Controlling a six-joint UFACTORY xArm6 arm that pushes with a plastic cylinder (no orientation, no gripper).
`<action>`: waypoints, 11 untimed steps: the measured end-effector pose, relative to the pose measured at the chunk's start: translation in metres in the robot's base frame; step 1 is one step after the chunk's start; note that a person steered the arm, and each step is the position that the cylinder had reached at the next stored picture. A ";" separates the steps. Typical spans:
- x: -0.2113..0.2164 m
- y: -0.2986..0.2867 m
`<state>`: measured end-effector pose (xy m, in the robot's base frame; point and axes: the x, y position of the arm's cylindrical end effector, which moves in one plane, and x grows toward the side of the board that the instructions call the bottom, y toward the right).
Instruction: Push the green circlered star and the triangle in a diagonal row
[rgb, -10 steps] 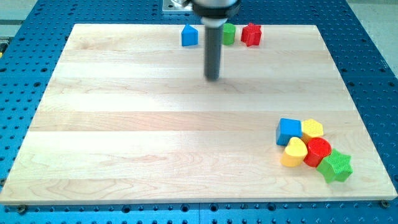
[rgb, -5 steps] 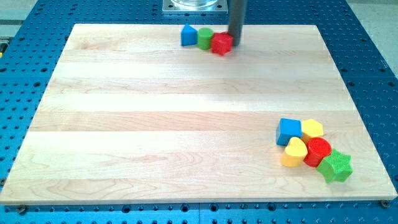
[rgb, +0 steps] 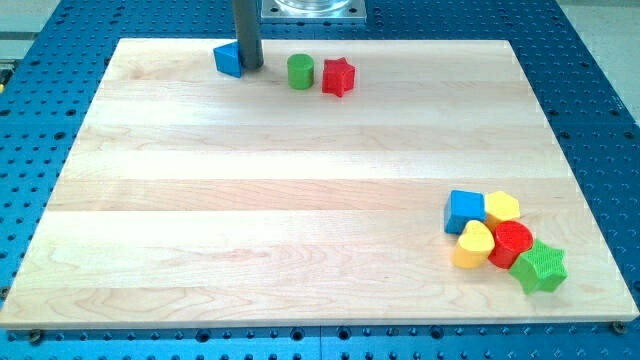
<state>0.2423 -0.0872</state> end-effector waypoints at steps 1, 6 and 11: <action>0.010 0.042; 0.080 0.190; 0.215 0.252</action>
